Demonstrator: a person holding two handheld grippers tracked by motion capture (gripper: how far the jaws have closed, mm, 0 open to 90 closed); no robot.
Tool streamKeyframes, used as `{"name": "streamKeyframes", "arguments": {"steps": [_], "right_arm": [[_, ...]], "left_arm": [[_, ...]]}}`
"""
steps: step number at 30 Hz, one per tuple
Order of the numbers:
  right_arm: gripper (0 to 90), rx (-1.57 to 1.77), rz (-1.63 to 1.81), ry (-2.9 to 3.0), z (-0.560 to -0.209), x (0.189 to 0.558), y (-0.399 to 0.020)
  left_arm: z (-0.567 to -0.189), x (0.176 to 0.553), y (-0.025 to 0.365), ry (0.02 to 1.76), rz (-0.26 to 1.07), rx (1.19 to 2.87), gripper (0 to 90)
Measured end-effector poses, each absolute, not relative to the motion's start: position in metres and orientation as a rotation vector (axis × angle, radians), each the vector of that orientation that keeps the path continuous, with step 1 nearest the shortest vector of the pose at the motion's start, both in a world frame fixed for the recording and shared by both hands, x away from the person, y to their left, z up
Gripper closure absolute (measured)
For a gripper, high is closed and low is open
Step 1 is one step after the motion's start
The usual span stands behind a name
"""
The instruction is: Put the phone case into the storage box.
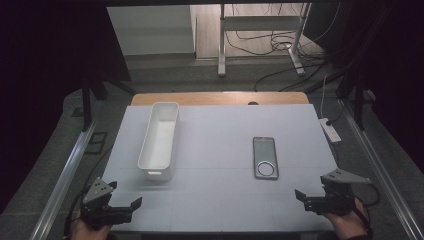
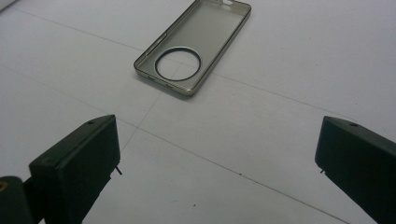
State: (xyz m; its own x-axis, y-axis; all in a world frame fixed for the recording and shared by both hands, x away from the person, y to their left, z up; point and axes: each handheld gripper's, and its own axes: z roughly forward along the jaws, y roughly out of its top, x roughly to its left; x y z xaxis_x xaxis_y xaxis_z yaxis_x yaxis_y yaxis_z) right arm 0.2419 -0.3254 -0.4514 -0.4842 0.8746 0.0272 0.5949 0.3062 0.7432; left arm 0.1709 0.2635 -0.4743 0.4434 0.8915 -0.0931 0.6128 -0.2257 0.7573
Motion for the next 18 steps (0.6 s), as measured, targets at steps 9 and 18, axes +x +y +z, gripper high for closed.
{"name": "streamKeyframes", "arguments": {"steps": [9,18], "right_arm": [[1.0,1.321,0.987,2.212,-0.4521,0.2434,-0.3249],[1.4,1.318,0.988,2.224,-0.4523,0.2439,-0.3246]], "left_arm": [[-0.4747,0.1718,0.2638,1.264,0.460,1.948,1.7],[-0.4747,0.1717,0.2642,1.261,0.458,1.946,2.0]]}}
